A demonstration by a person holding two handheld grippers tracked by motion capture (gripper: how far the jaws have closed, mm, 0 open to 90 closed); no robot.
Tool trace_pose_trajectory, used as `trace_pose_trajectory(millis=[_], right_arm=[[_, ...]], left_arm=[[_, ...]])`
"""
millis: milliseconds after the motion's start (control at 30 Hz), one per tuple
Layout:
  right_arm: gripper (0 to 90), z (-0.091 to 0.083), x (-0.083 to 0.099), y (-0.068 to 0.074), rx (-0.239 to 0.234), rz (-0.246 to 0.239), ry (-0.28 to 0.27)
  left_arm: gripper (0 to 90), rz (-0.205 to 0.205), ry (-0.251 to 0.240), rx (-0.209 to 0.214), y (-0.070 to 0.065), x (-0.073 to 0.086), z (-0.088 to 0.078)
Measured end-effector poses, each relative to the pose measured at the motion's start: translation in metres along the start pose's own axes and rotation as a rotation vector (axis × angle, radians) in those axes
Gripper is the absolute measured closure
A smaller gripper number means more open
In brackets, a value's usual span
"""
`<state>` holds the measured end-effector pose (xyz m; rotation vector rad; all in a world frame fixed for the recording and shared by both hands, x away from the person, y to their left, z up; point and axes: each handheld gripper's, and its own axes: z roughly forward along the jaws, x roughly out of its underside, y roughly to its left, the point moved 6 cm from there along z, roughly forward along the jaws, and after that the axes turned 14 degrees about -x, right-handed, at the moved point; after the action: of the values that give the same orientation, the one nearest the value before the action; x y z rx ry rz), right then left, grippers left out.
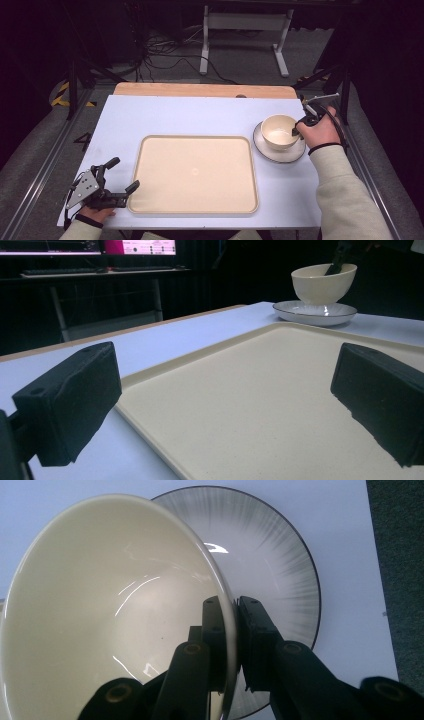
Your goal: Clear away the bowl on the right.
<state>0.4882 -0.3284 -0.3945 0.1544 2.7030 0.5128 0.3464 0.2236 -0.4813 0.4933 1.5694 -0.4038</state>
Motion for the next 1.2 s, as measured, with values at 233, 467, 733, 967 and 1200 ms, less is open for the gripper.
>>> trace_pose_trajectory(millis=[233,467,733,967,1200], right_arm=[[82.2,-0.011,0.002,0.017,-0.013,-0.022,0.015],[81.9,-0.022,0.003,0.03,-0.025,-0.045,0.011],[81.6,-0.03,0.008,0.045,-0.046,-0.075,0.01],[81.6,-0.033,0.017,0.064,-0.081,-0.11,0.025],[81.5,-0.03,0.027,0.086,-0.125,-0.148,0.042]], left_arm=[[0.3,-0.001,0.0,0.001,0.0,0.0,0.0],[0.3,-0.001,0.001,0.001,0.0,0.0,0.0],[0.3,-0.001,0.0,0.001,0.0,0.0,0.0],[0.4,-0.008,0.006,0.001,0.0,0.0,0.001],[0.5,-0.012,0.018,0.001,0.001,0.0,0.002]])
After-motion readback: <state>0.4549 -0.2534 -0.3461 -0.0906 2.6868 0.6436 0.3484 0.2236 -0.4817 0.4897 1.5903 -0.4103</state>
